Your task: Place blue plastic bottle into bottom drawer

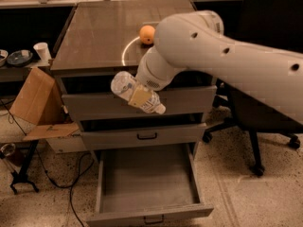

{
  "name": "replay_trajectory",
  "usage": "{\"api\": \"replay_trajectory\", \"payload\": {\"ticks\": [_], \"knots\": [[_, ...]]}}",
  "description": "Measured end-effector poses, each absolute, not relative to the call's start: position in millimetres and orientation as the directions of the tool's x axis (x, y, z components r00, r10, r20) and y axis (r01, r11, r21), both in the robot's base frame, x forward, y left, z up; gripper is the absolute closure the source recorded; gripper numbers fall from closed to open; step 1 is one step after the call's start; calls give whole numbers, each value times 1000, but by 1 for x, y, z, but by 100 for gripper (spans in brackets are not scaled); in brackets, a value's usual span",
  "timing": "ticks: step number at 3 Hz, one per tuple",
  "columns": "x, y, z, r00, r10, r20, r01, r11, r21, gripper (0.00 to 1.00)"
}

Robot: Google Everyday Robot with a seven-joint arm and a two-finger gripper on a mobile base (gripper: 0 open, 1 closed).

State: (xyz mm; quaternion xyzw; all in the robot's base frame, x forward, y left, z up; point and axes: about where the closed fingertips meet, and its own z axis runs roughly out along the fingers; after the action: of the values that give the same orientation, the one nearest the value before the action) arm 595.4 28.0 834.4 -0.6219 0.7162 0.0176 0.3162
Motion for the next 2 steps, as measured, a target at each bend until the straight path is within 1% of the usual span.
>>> {"api": "replay_trajectory", "payload": {"ticks": [1,2], "knots": [[554,68,779,49,-918,-394,-920,112,-376,100],[536,83,742,69,-933,-352,-930,67,-361,100]]}}
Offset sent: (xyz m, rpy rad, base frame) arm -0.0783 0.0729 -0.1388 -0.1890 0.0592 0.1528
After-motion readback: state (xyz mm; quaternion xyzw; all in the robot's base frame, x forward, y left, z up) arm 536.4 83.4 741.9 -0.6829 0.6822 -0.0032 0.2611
